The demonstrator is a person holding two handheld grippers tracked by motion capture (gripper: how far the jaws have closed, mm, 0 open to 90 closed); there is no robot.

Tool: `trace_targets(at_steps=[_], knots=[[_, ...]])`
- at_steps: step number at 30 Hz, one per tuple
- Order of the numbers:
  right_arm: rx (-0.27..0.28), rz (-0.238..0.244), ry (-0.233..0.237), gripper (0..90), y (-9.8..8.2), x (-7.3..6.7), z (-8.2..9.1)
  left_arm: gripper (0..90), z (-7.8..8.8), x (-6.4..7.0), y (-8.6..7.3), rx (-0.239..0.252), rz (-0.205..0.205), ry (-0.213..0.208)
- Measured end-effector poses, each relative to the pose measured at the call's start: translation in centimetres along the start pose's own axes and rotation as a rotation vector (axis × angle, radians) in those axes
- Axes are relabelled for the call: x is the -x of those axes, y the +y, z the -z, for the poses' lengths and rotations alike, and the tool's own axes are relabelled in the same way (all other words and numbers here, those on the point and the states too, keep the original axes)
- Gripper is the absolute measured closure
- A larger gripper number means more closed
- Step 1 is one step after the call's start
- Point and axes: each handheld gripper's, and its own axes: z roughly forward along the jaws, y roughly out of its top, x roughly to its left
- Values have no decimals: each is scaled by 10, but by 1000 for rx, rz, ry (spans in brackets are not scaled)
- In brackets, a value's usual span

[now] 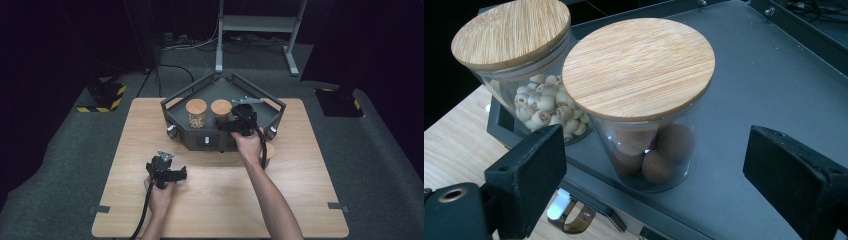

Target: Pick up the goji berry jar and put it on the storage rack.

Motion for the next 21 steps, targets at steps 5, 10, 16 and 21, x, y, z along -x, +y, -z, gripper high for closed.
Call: trace_targets(at_steps=[5,10,16,21], knots=[[1,0,0,107,0,2,2,13,0,0,0,0,0,0],[6,3,5,106,0,2,5,13,0,0,0,0,0,-1],[2,17,10,110,-1,2,9,13,0,0,0,0,-1,0],[5,22,12,113,-2,4,13,13,0,0,0,0,0,0]])
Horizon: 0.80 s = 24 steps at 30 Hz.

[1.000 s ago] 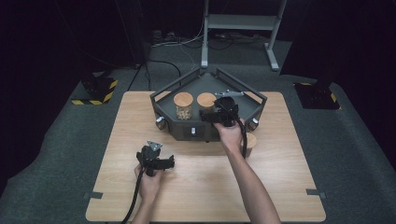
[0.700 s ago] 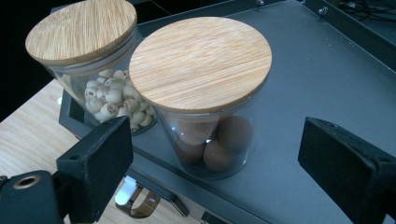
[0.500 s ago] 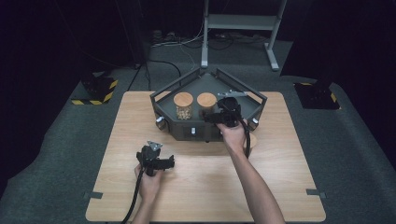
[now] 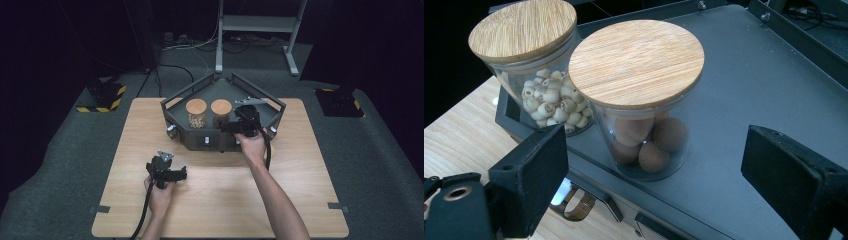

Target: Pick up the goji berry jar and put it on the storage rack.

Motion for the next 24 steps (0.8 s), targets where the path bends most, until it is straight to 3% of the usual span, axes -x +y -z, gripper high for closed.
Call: trace_targets(at_steps=[14,24], knots=[[7,21,-3,115,-4,6,11,13,0,0,0,0,0,0],[25,6,-15,118,-9,19,23,13,0,0,0,-2,-3,0]])
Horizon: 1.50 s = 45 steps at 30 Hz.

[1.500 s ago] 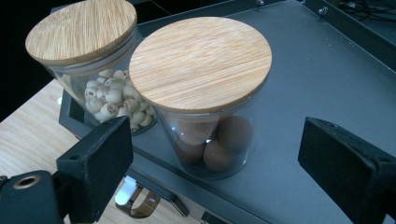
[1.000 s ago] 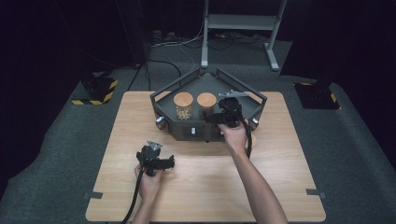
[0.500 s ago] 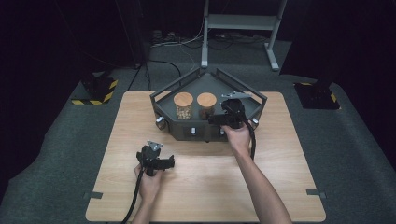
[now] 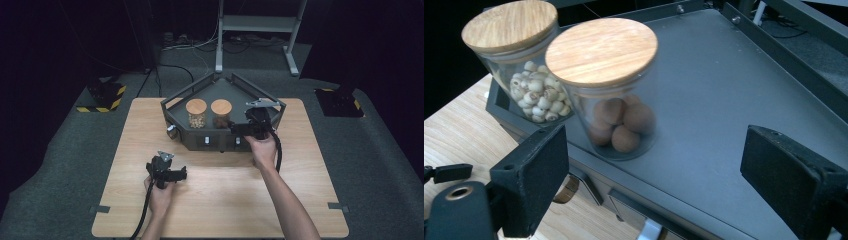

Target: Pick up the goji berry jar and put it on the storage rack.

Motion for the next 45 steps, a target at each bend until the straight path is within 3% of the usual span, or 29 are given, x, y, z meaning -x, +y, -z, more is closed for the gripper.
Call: trace_targets(at_steps=[45], knots=[[55,-33,-20,112,-29,29,29,15,1,1,-1,1,-3,-2]])
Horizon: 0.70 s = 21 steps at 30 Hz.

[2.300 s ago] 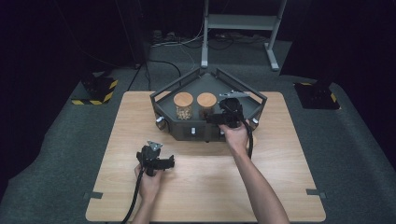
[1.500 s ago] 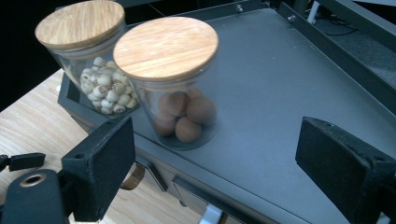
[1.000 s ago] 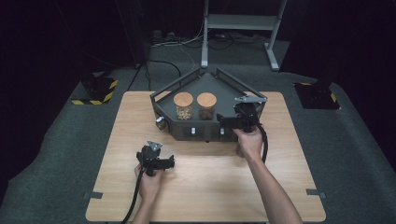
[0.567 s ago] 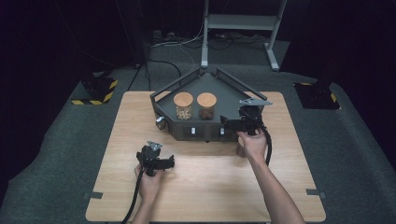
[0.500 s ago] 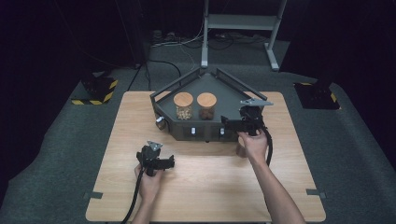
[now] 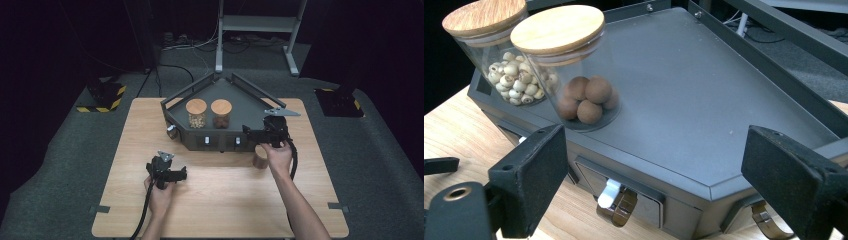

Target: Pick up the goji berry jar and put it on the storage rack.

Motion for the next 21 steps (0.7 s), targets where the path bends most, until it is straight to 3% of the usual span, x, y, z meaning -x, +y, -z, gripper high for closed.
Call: trace_targets(at_steps=[21], knots=[[19,7,0,106,-12,7,14,12,0,0,0,-1,1,-3]])
